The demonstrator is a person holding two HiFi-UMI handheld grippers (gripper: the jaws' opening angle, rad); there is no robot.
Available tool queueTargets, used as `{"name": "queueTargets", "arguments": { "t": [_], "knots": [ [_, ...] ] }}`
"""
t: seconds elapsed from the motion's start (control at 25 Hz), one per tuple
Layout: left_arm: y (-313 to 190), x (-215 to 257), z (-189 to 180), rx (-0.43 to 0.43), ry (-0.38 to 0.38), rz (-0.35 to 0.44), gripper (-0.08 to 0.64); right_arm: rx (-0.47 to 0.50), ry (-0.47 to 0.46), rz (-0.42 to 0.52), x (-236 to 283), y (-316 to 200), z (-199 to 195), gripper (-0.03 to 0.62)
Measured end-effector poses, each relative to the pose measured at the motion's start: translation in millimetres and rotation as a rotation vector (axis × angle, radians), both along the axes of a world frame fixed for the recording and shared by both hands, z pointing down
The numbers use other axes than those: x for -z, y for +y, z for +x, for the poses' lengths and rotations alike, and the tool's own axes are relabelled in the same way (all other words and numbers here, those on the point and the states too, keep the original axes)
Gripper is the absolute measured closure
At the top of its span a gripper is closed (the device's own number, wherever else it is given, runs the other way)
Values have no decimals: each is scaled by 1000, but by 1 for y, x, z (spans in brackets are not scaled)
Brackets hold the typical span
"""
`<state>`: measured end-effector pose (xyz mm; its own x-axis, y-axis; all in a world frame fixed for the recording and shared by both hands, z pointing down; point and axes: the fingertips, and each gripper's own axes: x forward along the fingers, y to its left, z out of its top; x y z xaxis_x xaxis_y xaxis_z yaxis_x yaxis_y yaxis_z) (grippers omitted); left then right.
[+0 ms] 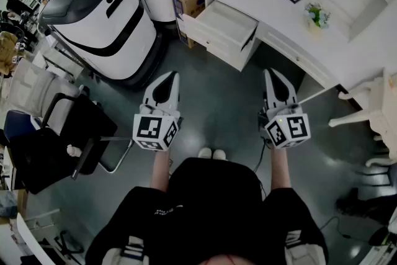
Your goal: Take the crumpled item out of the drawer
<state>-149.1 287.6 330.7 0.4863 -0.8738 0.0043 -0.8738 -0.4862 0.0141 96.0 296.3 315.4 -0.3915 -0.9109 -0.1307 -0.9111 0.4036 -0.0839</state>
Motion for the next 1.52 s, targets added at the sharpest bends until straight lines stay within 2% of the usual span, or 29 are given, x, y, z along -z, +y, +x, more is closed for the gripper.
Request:
{"name": "queueTargets", "arguments": {
  "t": [0.08,0.24,0.56,0.92,1.32,1.52],
  "knots": [
    [-1,0,2,1,-3,0,563,-1,-6,-4,-1,-1,3,600],
    [-5,-2,8,8,-7,-5,563,10,-77,-9,0,-6,13,600],
    [-12,-9,24,21,-23,-24,563,4,-2,7,-6,-16,31,600],
    [-24,-27,29,66,-30,-66,562,25,-38,-30,-24,-41,44,600],
    [-93,-41,22,64,-21,-90,563,24,-63,-70,-40,-115,36,600],
    [-150,-32,29,16,-10,-77,563,9,-53,-85,-39,-162,30,600]
  ]
}}
